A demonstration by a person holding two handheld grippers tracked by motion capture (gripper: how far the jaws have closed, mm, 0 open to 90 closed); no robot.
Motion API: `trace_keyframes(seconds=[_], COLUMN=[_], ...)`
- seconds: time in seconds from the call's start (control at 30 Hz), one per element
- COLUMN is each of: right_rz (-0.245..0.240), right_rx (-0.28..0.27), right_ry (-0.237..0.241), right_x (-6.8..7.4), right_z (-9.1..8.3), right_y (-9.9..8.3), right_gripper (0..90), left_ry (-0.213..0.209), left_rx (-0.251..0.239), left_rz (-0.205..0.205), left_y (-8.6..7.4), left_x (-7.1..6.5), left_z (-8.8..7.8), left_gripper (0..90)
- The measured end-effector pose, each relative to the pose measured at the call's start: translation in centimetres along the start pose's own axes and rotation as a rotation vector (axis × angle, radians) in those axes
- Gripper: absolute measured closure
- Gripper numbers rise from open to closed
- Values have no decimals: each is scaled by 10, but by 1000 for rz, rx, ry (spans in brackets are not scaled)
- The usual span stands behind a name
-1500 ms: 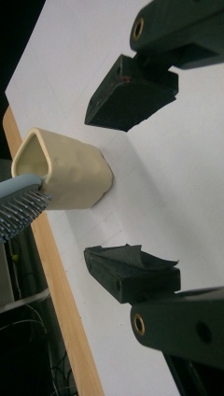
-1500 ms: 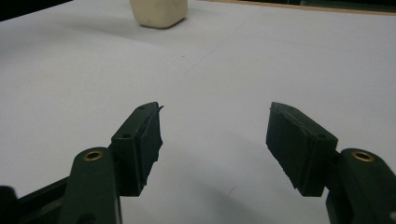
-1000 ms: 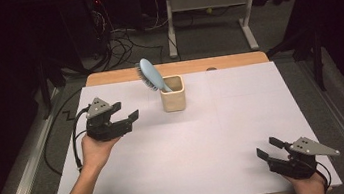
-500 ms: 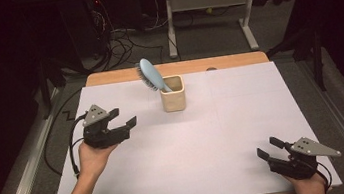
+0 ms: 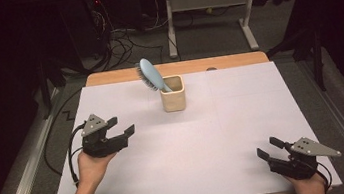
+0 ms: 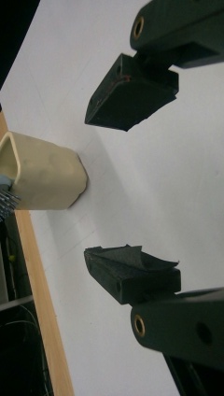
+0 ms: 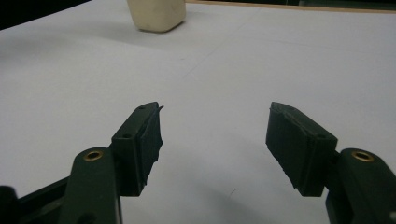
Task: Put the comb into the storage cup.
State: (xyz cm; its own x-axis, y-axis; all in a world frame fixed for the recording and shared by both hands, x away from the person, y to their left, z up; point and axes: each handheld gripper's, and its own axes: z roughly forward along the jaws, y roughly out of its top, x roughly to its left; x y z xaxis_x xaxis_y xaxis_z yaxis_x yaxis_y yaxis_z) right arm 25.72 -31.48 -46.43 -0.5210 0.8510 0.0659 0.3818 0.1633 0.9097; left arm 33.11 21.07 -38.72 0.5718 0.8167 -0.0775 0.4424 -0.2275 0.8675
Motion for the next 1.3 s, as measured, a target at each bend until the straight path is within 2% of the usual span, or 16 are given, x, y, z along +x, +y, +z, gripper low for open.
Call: trace_keyframes(seconds=[0.7, 1.3], right_rz=[-2, -9], right_rx=[-6, -4], right_ry=[2, 4], right_x=[1, 1], right_z=[-2, -1], right_y=[0, 0], right_gripper=[361, 362], left_ry=[6, 0], left_rx=[9, 10], left_rz=[-33, -51], left_y=[-27, -41], left_x=[2, 0], left_z=[-8, -12], left_gripper=[306, 303])
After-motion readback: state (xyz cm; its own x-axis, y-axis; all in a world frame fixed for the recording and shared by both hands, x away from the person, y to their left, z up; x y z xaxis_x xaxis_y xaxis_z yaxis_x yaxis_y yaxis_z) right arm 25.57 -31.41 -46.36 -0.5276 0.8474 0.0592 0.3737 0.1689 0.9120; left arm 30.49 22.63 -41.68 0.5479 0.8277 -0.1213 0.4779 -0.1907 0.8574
